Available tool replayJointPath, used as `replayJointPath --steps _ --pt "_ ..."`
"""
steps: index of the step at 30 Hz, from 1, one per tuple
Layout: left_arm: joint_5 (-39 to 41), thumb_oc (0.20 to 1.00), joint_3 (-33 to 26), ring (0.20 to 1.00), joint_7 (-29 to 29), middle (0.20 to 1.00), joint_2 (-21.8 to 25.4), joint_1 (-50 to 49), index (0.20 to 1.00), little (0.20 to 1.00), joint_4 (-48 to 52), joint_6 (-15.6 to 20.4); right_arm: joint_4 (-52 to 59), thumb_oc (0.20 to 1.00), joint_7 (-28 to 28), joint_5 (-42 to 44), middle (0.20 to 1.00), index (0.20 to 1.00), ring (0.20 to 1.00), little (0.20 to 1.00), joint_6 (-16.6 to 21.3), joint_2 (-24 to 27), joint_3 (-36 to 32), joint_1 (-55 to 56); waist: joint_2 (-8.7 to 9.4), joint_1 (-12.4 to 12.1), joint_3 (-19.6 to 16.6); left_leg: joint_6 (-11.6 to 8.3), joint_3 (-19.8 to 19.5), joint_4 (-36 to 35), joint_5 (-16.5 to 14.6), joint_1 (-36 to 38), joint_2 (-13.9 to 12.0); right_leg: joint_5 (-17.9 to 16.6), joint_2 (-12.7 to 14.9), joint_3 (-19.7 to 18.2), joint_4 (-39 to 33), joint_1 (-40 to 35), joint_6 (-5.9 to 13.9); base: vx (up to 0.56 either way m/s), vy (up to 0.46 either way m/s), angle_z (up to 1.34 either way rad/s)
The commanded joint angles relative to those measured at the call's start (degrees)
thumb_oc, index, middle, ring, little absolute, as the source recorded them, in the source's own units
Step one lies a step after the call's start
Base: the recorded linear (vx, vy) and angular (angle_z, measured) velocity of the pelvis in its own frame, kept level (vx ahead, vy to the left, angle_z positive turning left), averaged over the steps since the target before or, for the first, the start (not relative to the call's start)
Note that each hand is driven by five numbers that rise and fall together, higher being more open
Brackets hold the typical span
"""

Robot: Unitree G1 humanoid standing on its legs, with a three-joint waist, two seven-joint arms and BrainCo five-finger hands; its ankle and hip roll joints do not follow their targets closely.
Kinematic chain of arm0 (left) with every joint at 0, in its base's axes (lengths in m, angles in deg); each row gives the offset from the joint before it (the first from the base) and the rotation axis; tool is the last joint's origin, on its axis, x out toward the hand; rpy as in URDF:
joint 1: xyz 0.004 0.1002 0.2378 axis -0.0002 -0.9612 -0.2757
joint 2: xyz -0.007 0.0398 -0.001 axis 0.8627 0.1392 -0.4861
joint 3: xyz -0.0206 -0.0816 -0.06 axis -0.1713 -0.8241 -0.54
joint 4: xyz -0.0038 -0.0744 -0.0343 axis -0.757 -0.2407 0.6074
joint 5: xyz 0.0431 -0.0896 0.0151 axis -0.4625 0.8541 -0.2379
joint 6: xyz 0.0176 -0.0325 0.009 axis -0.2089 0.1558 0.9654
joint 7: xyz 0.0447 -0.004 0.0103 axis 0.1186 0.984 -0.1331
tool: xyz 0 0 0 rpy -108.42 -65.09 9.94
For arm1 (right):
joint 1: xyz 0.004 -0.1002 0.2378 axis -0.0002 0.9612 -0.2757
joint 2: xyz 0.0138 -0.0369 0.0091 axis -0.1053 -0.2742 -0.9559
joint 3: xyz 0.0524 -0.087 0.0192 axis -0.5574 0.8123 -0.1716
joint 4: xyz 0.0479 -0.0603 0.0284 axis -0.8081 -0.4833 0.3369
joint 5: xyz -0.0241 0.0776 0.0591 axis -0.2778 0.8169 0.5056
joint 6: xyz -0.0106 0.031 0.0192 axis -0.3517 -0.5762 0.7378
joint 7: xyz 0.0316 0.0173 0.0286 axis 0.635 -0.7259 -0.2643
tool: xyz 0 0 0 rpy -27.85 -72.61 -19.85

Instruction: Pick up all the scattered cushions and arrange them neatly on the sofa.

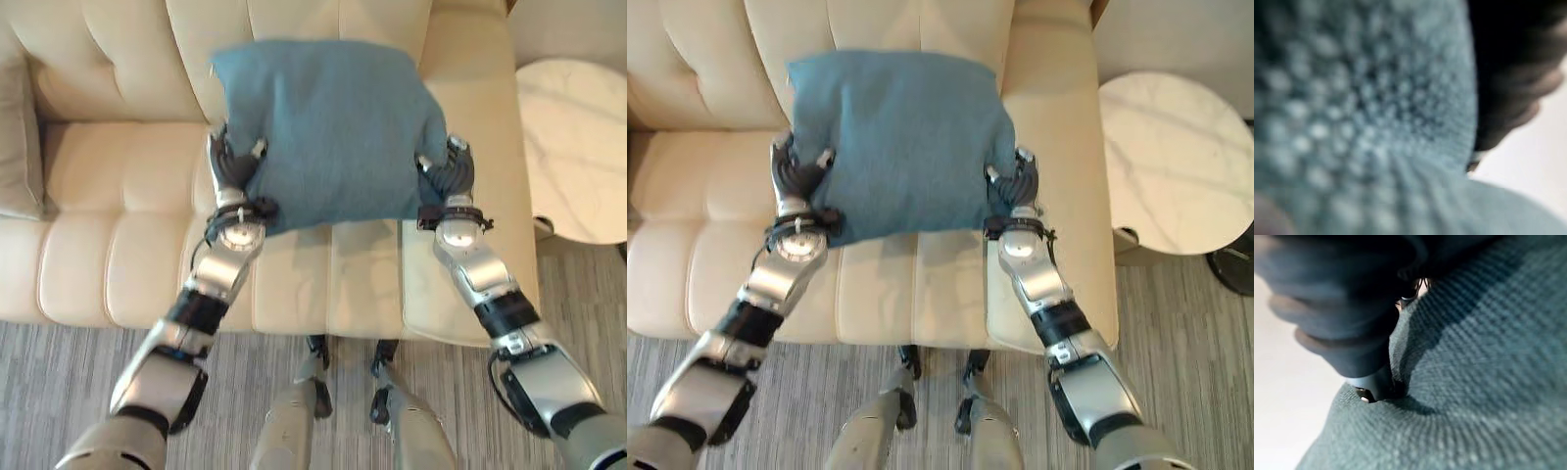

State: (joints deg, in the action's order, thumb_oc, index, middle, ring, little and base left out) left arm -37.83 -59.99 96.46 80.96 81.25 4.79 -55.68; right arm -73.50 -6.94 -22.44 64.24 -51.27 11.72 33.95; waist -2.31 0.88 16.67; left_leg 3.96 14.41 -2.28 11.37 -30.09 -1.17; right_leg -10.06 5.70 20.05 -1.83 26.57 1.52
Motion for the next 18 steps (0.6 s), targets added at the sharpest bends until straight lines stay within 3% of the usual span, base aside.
replayJointPath --steps 1,5,8,9,10,11,18 --pt "-9.6 0.200 4.8 0.200 3.9 0.200 4.8 14.7 0.200 0.200 -2.8 2.6 0.7 0.200 3.9 -4.9 0.200 0.200 0.200 0.200 7.2 -1.5 3.5 -13.9 2.37 0.4 -0.5 -5.56 -5.1 5.4 -8.9 -1.1 1.5 8.8 2.0 -6.7 6.3 3.8 4.63 0.05 0.021 0.02" --pt "-16.6 0.200 11.5 0.200 6.2 0.200 8.4 27.2 0.200 0.200 -16.6 -2.1 -10.0 0.200 9.7 -9.9 0.200 0.200 0.200 0.200 7.3 -0.8 6.1 -24.3 1.59 0.0 -0.1 -6.20 -5.8 3.2 -6.9 -5.7 1.4 8.3 1.9 -6.6 6.3 9.4 5.31 0.05 -0.003 0.11" --pt "-17.9 0.200 12.9 0.200 5.8 0.200 9.0 29.8 0.200 0.200 -21.5 -3.4 -13.9 0.200 8.5 -11.6 0.200 0.200 0.200 0.200 6.4 -0.4 8.4 -27.0 1.66 -0.4 -0.1 -6.20 -5.9 2.1 -6.2 -6.6 1.5 7.9 1.7 -6.9 6.1 10.9 5.51 0.06 -0.003 0.06" --pt "-17.7 0.470 13.8 0.470 5.3 0.470 8.5 31.0 0.470 0.470 -26.0 -3.8 -18.2 1.000 6.4 -11.4 1.000 1.000 1.000 1.000 5.8 -1.1 10.8 -28.6 1.80 -0.6 0.1 -6.28 -5.9 0.9 -5.6 -6.8 1.5 7.7 1.6 -6.8 5.9 11.6 5.65 0.05 -0.010 0.01" --pt "-17.7 0.595 13.8 0.595 5.3 0.595 8.5 31.1 0.595 0.595 -26.1 -3.8 -18.4 1.000 6.4 -11.4 1.000 1.000 1.000 1.000 5.9 -1.1 10.9 -28.7 1.79 -0.6 -0.1 -6.22 -5.9 0.8 -5.4 -7.0 1.5 7.5 1.6 -6.8 5.8 11.8 5.61 0.06 -0.020 -0.03" --pt "-16.9 1.000 13.8 1.000 3.8 1.000 8.8 30.7 1.000 1.000 -27.6 -3.9 -20.9 1.000 3.8 -11.4 1.000 1.000 1.000 1.000 4.5 -0.3 12.7 -29.3 1.92 -0.9 0.0 -6.26 -6.1 -0.1 -5.1 -6.8 1.6 7.4 1.5 -6.8 5.4 11.8 5.70 0.02 -0.007 -0.03" --pt "-12.3 1.000 12.6 1.000 -2.0 1.000 9.4 27.1 1.000 1.000 -34.2 -4.0 -29.3 1.000 -0.8 -10.7 1.000 1.000 1.000 1.000 1.6 1.7 13.6 -27.0 2.37 -1.2 1.1 -6.20 -6.1 -1.2 -5.0 -3.5 1.7 7.5 1.4 -6.9 4.5 9.1 5.59 0.01 -0.008 0.01"
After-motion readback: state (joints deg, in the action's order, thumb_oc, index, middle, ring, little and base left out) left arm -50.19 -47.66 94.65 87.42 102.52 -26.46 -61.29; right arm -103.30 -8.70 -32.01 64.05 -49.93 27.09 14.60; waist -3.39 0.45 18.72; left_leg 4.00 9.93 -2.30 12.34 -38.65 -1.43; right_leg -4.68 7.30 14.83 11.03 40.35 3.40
